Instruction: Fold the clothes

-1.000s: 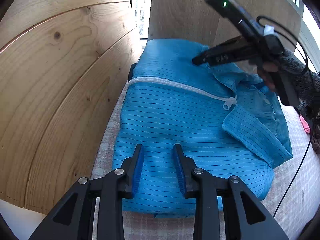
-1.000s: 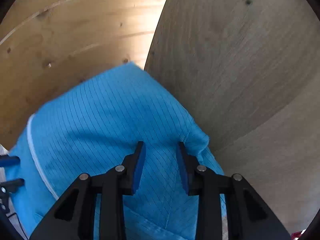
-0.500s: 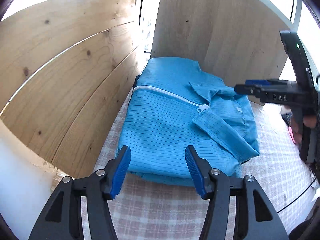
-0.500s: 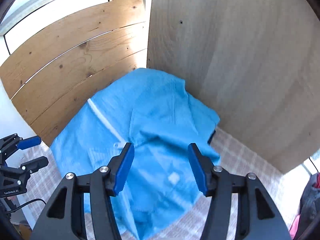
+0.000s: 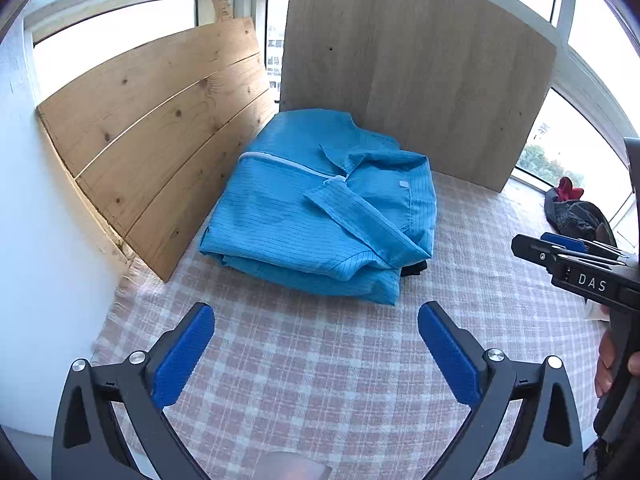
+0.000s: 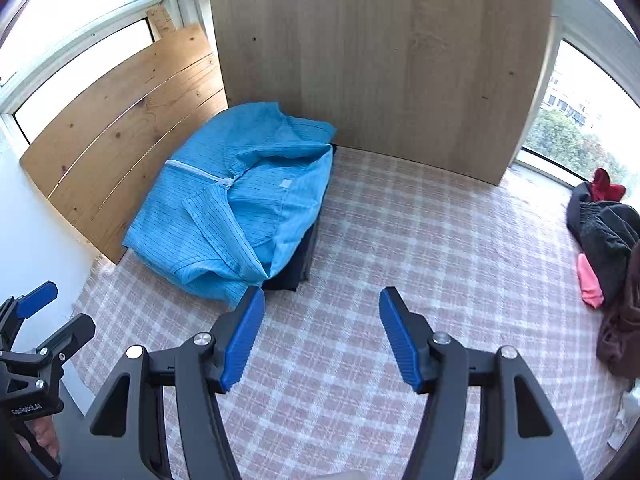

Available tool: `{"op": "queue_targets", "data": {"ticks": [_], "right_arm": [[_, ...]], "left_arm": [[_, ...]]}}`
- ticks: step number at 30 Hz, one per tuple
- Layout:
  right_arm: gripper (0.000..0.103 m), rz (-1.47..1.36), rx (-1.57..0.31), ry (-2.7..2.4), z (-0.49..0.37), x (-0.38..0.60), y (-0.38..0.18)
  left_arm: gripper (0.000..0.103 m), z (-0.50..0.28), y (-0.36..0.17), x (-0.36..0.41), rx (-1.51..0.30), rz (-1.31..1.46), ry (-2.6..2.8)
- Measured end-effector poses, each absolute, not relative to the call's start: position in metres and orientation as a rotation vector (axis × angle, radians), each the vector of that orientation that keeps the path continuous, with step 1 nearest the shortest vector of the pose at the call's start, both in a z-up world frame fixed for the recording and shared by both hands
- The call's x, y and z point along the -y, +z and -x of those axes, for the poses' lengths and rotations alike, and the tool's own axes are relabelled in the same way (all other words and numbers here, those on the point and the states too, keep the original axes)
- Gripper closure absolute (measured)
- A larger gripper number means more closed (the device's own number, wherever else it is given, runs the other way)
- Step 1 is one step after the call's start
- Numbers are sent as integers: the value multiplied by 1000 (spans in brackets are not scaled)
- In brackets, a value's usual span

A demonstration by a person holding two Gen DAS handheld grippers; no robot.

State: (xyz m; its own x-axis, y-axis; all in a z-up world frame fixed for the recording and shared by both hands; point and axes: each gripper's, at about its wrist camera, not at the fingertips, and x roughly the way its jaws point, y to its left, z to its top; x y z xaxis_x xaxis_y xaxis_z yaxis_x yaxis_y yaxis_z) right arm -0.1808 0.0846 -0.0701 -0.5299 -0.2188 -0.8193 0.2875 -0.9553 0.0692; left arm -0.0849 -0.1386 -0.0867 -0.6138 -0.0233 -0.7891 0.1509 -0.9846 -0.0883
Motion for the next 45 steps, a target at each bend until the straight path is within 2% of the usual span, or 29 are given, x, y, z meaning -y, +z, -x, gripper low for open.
{"op": "queue_targets", "data": {"ticks": [6,13,18,33,45], "right_arm": [[44,-1295,-90,-2619,136,-107,-57],[44,-1259,-88,-2648,100,-125,-44],[44,-1232,-89,-2633,82,-136,-38],[44,-1225,-86,-2641,55,-184,-37],[44,-1254,-114,-2624,46,-197,-43]], "left_arm": [[1,58,-70,117,-146,-1320,-2794],[1,32,-58,111,-213,-1285,-2776],[1,17,-55,95,-176,-1294,-2756],[1,-12,-29,42,-105,-1280,-2789],[1,-21,-24,29,-116,-1250,-2786]]}}
